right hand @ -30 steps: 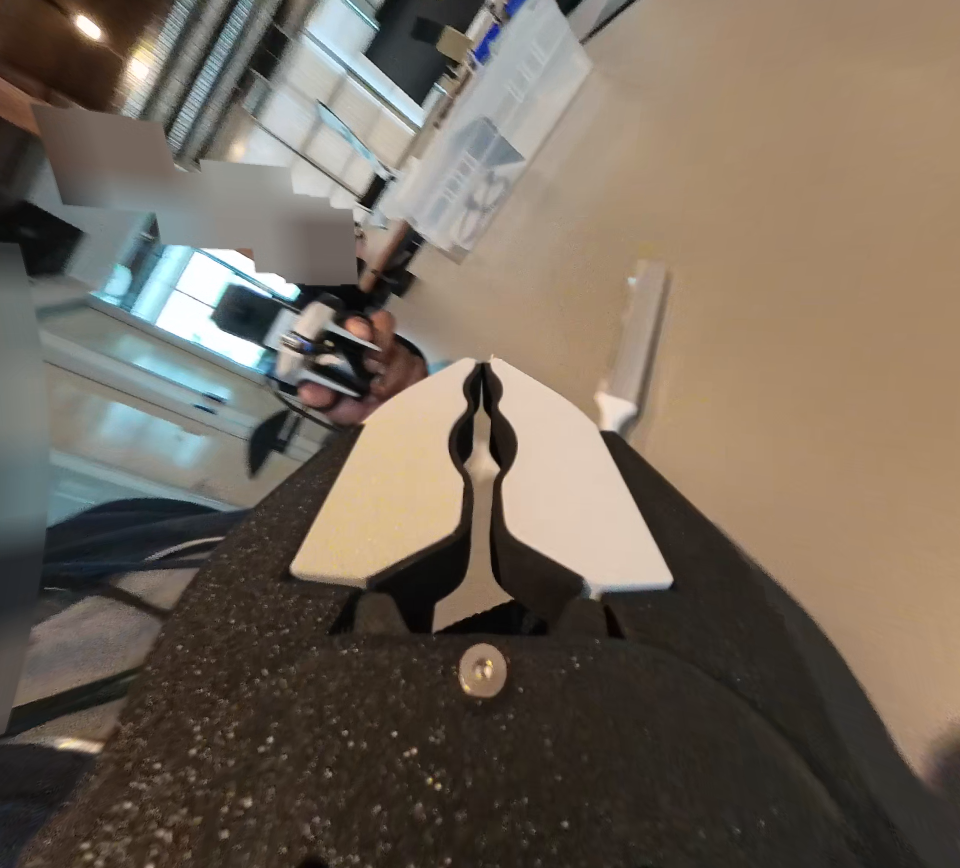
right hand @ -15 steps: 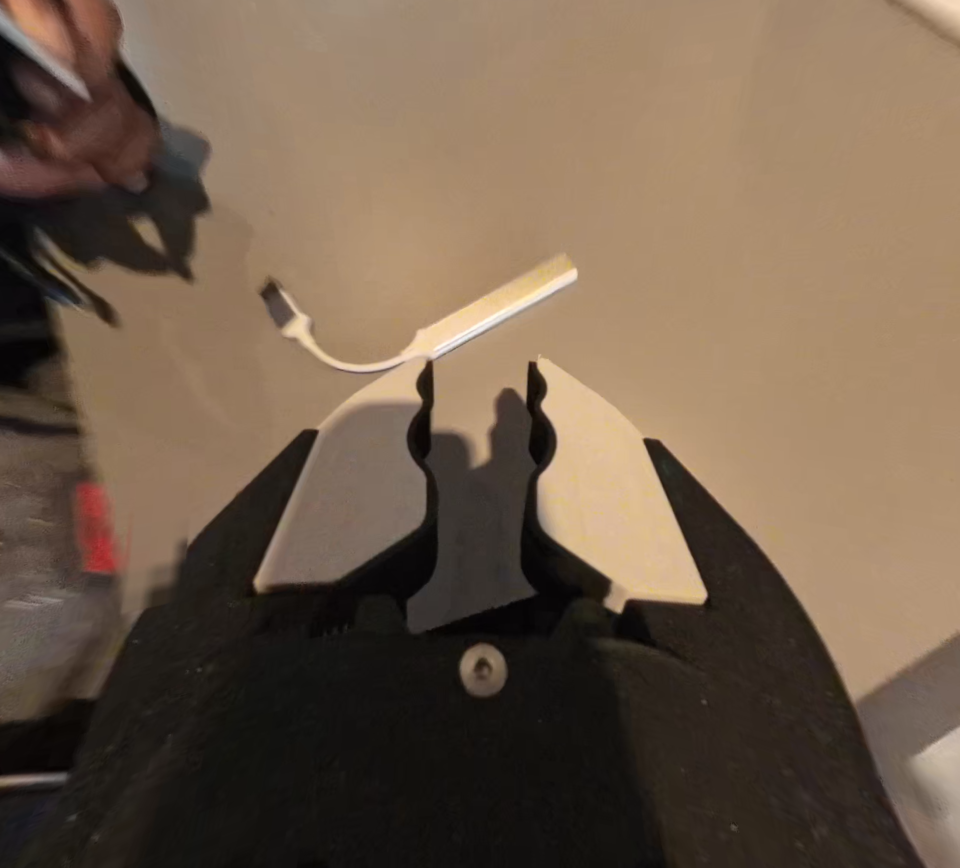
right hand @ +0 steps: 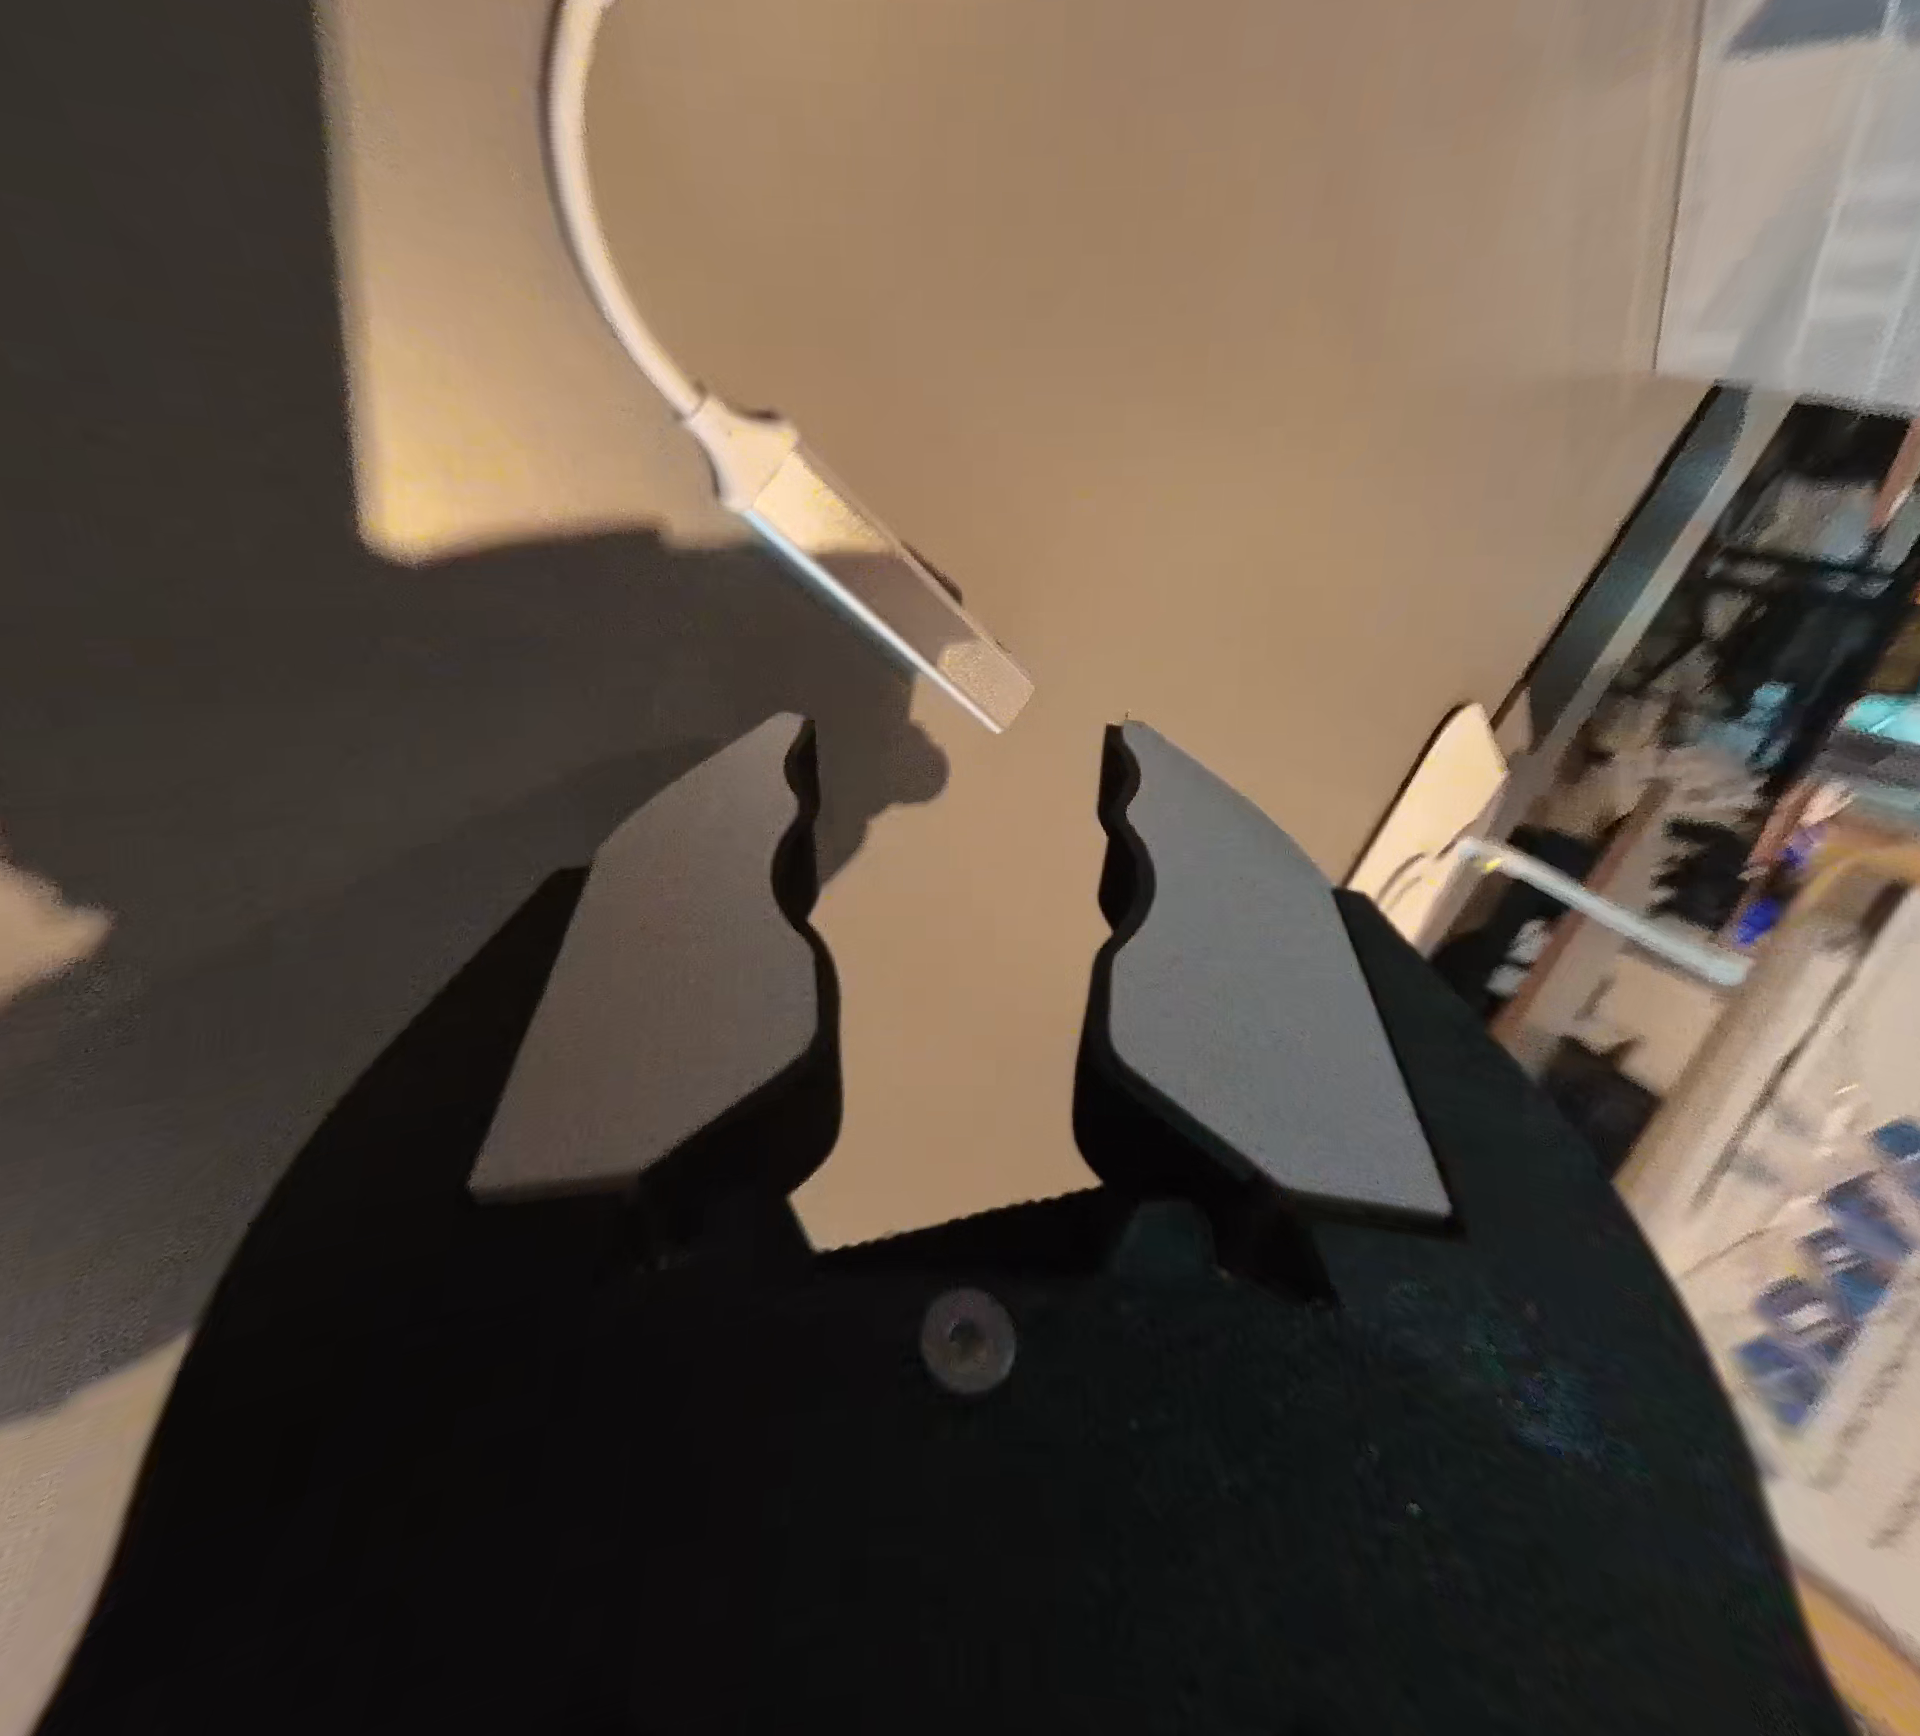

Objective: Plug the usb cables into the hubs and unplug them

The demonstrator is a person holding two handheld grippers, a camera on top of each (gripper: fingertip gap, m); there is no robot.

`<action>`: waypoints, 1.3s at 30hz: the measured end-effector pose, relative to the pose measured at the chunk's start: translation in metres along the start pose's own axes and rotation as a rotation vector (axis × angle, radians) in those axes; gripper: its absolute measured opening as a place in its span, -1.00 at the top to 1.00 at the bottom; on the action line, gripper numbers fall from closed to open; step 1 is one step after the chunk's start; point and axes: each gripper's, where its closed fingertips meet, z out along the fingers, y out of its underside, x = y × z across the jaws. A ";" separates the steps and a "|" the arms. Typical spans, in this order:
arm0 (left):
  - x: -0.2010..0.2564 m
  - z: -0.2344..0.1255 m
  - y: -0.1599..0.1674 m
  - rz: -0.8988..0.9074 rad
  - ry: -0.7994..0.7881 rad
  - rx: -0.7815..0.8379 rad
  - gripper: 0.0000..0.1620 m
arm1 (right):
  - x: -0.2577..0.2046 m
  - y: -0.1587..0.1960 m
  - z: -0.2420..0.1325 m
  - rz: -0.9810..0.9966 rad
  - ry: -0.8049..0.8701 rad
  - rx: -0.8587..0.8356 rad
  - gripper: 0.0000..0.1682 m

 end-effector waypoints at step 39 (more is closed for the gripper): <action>-0.051 -0.031 -0.014 -0.215 -0.147 0.148 0.91 | 0.007 -0.001 0.036 -0.575 -0.401 0.201 0.82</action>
